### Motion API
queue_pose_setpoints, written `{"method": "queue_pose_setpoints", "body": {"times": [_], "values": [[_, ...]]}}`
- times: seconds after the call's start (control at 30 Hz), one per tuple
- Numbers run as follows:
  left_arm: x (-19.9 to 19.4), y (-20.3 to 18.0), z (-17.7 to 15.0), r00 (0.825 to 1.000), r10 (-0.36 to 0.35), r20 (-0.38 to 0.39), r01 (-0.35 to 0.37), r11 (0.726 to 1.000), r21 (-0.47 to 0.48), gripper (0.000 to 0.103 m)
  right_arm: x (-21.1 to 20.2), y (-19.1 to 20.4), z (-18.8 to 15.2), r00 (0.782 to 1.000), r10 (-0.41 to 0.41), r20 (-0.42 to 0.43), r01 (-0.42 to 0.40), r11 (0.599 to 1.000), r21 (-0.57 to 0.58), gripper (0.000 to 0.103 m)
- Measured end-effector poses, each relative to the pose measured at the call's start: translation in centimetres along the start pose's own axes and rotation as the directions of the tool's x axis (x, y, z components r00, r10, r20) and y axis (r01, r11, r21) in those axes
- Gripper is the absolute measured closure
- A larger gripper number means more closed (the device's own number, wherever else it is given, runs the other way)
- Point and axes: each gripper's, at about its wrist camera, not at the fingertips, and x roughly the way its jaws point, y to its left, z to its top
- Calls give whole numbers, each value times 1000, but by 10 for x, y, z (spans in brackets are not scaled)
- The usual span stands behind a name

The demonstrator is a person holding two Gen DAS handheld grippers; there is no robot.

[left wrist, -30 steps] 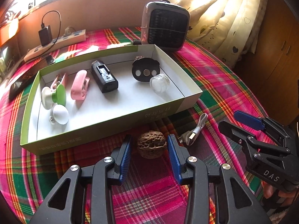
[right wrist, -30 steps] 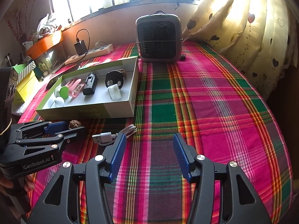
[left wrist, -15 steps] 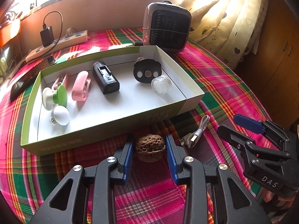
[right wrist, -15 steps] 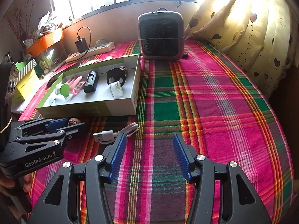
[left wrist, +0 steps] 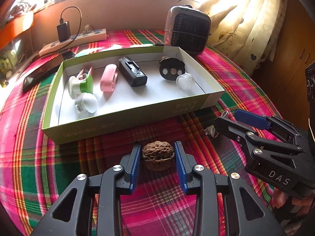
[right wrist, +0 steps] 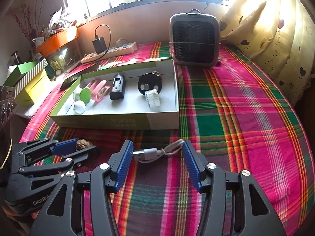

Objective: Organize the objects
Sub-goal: 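Grasp the walnut with the left tool while the right tool reaches toward the white cable, then grasp the white USB cable with the right tool while the left tool holds the walnut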

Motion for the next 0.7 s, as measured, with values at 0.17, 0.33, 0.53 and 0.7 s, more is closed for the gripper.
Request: {"method": "queue_pose_setpoints", "body": {"times": [0.17,0.33,0.53,0.7], "values": [[-3,7,-4,1000,-3,4,3,1000,-7,72,8,9,3,999,-32,-15,32,999,-5,50],[-2,7,-5,1000,-9,9,9,1000,-4,72,8,11,-2,997,-68,-35,67,997,-26,50],[-3,10,-5,1000,-25,13,25,1000,-9,72,4,1,-9,990,-129,-59,127,991,-30,50],[-3,10,-5,1000,-27,14,27,1000,-9,72,-5,-9,-15,985,-165,-60,163,986,-30,50]]}}
